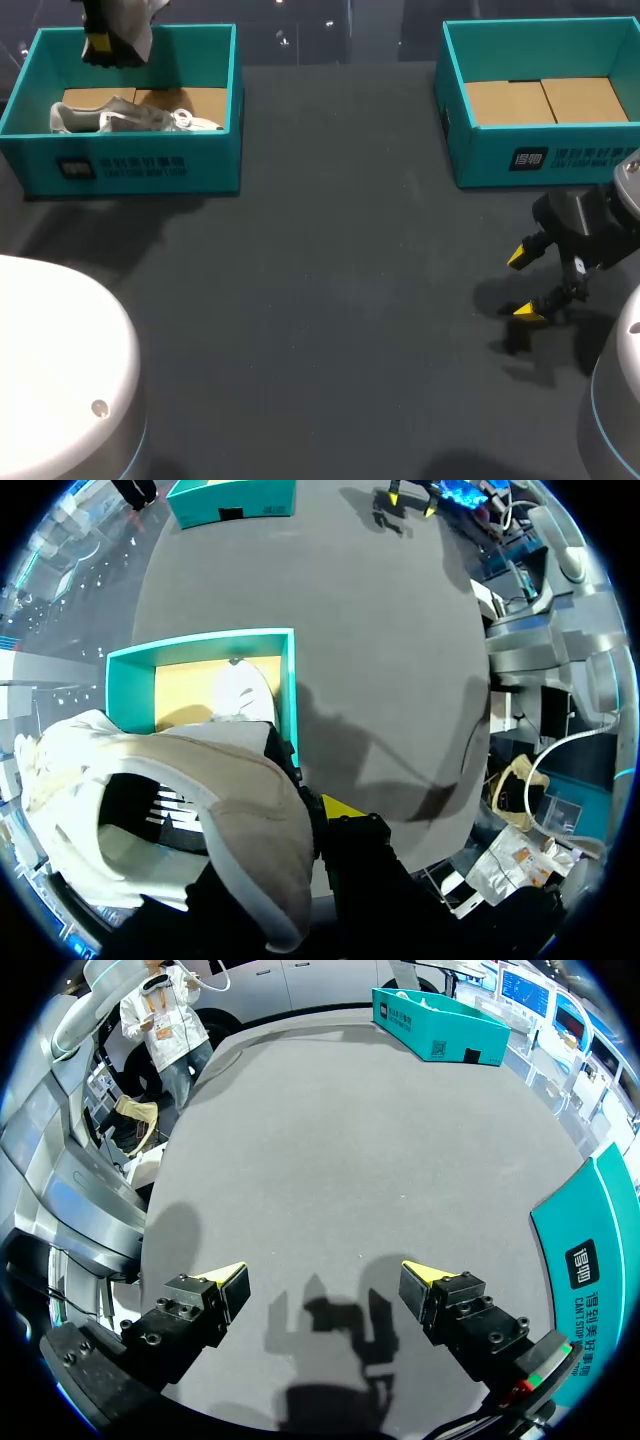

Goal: Take the shoe out of the shoebox, open the shoe tongue, remove and reinsert the insole, then place the shoe into the shoebox

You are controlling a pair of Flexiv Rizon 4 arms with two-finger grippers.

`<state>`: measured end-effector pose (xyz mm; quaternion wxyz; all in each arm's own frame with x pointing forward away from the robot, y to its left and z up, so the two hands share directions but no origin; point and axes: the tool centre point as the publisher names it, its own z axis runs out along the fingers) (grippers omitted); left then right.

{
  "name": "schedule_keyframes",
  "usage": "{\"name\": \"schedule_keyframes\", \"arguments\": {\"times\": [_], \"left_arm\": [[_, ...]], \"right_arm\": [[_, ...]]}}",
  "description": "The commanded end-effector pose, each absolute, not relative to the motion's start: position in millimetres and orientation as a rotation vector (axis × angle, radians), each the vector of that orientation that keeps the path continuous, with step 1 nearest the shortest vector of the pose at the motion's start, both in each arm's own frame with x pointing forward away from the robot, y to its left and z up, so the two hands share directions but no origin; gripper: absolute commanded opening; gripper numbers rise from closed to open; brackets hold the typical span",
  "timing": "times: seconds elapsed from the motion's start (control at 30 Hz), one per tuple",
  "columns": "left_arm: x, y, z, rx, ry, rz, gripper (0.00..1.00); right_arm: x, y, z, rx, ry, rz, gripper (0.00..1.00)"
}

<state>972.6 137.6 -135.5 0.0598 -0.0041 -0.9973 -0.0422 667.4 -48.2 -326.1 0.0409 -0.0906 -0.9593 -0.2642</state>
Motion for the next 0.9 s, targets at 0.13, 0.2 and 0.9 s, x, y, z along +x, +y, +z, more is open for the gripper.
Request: {"name": "schedule_keyframes", "arguments": {"times": [0.13, 0.2, 0.9], "left_arm": [[1018, 191, -139, 0.022, -3.012, -0.175, 0.00], [1026, 204, -141, 0.038, -3.019, -0.189, 0.00], [1041, 262, -145, -1.026, -2.974, -0.269, 0.00]], "right_arm": [[666, -49, -326, -0.278, -2.940, -0.807, 1.00], [666, -49, -326, -0.278, -2.940, -0.807, 1.00], [666, -49, -326, -0.278, -2.940, -0.807, 1.00]]}}
